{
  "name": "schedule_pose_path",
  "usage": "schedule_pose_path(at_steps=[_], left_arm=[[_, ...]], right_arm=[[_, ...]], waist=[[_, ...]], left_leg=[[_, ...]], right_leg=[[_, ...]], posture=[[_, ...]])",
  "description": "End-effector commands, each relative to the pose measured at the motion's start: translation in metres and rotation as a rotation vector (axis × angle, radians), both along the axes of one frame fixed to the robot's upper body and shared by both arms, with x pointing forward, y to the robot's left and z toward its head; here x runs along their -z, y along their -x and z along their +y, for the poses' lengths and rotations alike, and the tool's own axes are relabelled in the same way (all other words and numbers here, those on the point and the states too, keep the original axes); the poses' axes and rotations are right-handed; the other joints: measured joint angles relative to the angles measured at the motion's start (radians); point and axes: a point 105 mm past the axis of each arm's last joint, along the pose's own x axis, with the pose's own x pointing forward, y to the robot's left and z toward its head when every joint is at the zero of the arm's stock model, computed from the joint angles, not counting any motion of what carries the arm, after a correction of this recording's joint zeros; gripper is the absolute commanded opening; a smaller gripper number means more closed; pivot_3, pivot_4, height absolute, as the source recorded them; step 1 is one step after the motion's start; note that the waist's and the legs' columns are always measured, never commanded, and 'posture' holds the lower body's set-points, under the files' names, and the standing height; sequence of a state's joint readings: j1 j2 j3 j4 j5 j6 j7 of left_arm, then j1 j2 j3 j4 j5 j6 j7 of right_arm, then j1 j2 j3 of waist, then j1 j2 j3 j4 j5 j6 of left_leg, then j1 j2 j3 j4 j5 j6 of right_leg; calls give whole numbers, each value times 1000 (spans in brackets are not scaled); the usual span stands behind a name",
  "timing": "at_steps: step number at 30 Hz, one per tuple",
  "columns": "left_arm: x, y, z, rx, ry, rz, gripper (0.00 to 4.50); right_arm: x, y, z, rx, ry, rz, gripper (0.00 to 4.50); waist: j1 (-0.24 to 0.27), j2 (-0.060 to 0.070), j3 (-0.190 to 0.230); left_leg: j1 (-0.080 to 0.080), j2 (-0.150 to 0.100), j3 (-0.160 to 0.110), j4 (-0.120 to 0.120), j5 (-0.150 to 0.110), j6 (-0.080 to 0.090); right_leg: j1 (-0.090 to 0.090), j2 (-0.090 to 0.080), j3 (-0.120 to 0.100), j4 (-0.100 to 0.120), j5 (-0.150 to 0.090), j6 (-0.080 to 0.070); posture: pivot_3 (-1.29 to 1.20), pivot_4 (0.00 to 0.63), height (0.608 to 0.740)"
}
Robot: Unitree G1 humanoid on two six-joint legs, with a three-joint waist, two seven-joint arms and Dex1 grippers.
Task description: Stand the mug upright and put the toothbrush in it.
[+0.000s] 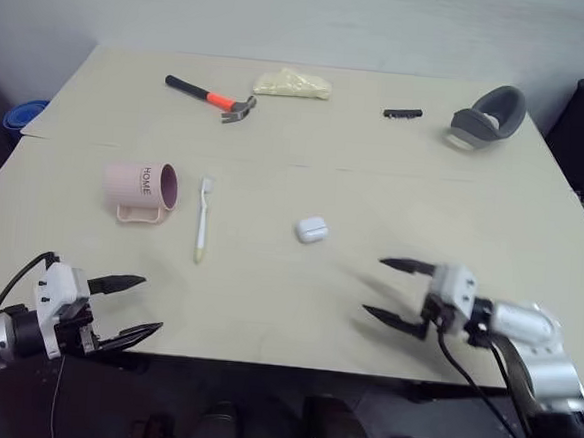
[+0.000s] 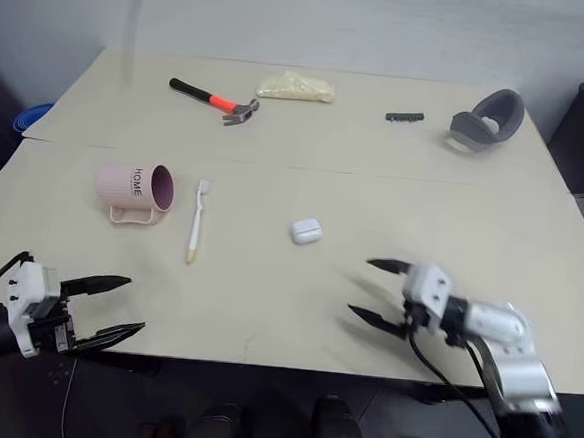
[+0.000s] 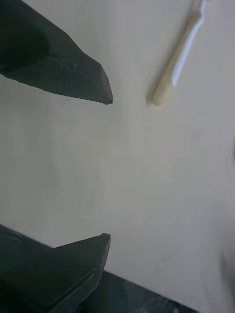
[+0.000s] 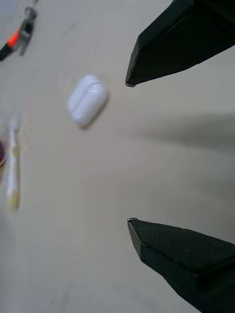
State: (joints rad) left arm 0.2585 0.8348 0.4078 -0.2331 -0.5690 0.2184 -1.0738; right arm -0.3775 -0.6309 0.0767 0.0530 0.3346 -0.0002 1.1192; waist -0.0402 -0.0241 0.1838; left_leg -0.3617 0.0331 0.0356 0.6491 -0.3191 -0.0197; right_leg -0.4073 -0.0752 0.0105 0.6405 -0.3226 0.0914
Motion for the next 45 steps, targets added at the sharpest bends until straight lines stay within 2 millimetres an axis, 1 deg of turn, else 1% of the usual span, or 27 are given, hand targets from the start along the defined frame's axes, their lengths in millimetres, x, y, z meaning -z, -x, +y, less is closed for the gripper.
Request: schedule_pose_path(at_steps=[1,2,4,8,11,14,16,17,19,20,22,23,24,26,27,29,30,31,33,34,35,37,38,39,42,44,45], left_arm=[[-9,-4,-16,51,33,-24,4500],[-11,-7,-20,60,37,-33,4500],[-13,-10,-26,69,44,-48,4500],[-15,-13,-31,70,52,-65,4500],[-14,-11,-32,47,60,-77,4500],[-12,-7,-33,36,68,-76,4500],[-10,-3,-32,29,67,-75,4500],[-10,-3,-32,25,67,-76,4500],[-8,-2,-32,21,64,-80,4500],[-8,-3,-33,20,63,-86,4500],[-9,-5,-34,19,64,-96,4500],[-9,-6,-34,19,64,-100,4500],[-9,-6,-35,19,65,-103,4500],[-10,-7,-36,17,74,-112,4500],[-10,-7,-37,16,79,-114,4500],[-10,-6,-39,13,86,-122,4500],[-10,-6,-39,11,89,-123,4500],[-10,-5,-39,10,91,-126,4500],[-10,-5,-40,9,94,-131,4500],[-10,-5,-41,9,94,-132,4500],[-10,-6,-42,7,96,-136,4500],[-12,-9,-45,9,103,-149,4500],[-14,-11,-47,9,109,-163,4500],[-17,-13,-48,11,112,-174,4500],[-21,-19,-46,14,106,-183,4500],[-22,-23,-41,8,93,-184,4500],[-22,-24,-39,6,88,-178,4500]], right_arm=[[-4,-30,27,-53,57,51,4488],[-5,-42,36,-66,91,38,4488],[-4,-58,49,-86,138,60,4488],[2,-87,67,-62,222,90,4488],[11,-95,71,-45,298,145,4488],[21,-97,68,-24,363,251,4488],[23,-93,65,-47,436,327,4125],[21,-93,66,-41,426,354,3955],[14,-91,71,-74,372,361,3372],[13,-92,70,-71,358,344,2999],[11,-95,66,-48,339,310,2448],[8,-98,63,-26,310,291,2309],[6,-99,61,-12,290,280,2310],[-8,-95,40,-23,200,251,2310],[-14,-91,26,-26,167,240,2310],[-26,-79,-21,47,132,228,2310],[-29,-74,-38,86,125,227,2310],[-32,-67,-61,152,124,235,2310],[-31,-54,-118,339,156,259,2310],[-30,-48,-135,401,172,267,2310],[-23,-41,-156,474,199,289,2310],[-6,-28,-184,565,233,321,2310],[2,-24,-196,618,230,336,2310],[8,-22,-203,647,227,342,2310],[11,-23,-207,661,179,290,2310],[12,-23,-209,675,126,297,3033],[12,-23,-210,680,122,289,3272]], waist=[[0,0,0],[1,0,0],[0,1,0],[-2,1,0],[-12,1,0],[-19,1,0],[-20,1,0],[-20,1,0],[-19,1,0],[-18,1,0],[-18,1,0],[-18,1,0],[-18,1,0],[-13,1,0],[-11,1,1],[5,3,2],[13,4,2],[17,5,3],[20,5,3],[18,5,3],[15,5,3],[9,5,3],[5,4,2],[1,4,2],[-18,6,3],[-18,6,3],[-17,6,3]], left_leg=[[0,0,0,0,0,0],[-1,0,0,0,0,0],[-5,0,0,2,0,-1],[-9,0,1,4,3,-6],[-9,-1,3,5,2,-4],[-9,-1,4,6,2,-3],[-9,0,4,7,2,-3],[-9,0,4,6,2,-3],[-9,0,3,7,2,-4],[-8,1,2,7,2,-4],[-9,1,2,7,2,-4],[-9,0,2,7,2,-4],[-9,0,2,7,2,-4],[-9,0,2,7,2,-4],[-10,0,1,7,2,-4],[-11,0,1,7,1,-4],[-12,-1,1,8,1,-3],[-13,-2,1,8,0,-1],[-14,-3,2,9,-2,0],[-13,-3,3,10,-2,1],[-13,-3,4,10,-3,1],[-9,-2,7,11,-3,2],[-6,-1,8,11,-6,6],[-5,0,9,11,-6,5],[0,-1,14,11,-5,4],[4,-1,17,9,-4,3],[4,-1,17,9,-4,3]], right_leg=[[0,0,-1,0,0,0],[-1,0,-2,0,0,0],[-4,0,-2,1,0,0],[-6,-1,-4,5,0,0],[-6,-4,-6,4,0,0],[-6,-5,-7,4,0,0],[-6,-5,-7,4,0,0],[-6,-5,-6,5,0,0],[-6,-5,-6,5,0,0],[-5,-5,-6,5,0,0],[-5,-5,-6,5,0,0],[-5,-5,-6,5,0,0],[-5,-5,-6,5,0,0],[-5,-5,-6,5,0,0],[-5,-5,-6,5,0,0],[-5,-6,-7,4,0,0],[-5,-6,-7,3,0,0],[-5,-7,-7,3,0,0],[-5,-8,-7,1,0,0],[-5,-8,-7,1,0,1],[-5,-7,-8,0,1,1],[-3,-5,-8,-4,1,2],[-1,-4,-8,-4,1,2],[0,-2,-7,-3,1,3],[0,-1,-4,2,2,3],[0,1,-1,4,2,3],[0,2,-1,4,2,3]], posture=[[0,150,740],[0,150,740],[0,150,740],[0,150,740],[0,150,740],[0,150,740],[0,150,740],[0,150,740],[0,150,740],[0,150,740],[0,150,740],[0,150,740],[0,150,740],[0,150,740],[0,150,740],[0,150,740],[0,150,740],[0,150,740],[0,150,740],[0,150,740],[0,150,740],[0,150,740],[0,150,740],[0,150,740],[0,150,740],[0,150,740],[0,150,740]])
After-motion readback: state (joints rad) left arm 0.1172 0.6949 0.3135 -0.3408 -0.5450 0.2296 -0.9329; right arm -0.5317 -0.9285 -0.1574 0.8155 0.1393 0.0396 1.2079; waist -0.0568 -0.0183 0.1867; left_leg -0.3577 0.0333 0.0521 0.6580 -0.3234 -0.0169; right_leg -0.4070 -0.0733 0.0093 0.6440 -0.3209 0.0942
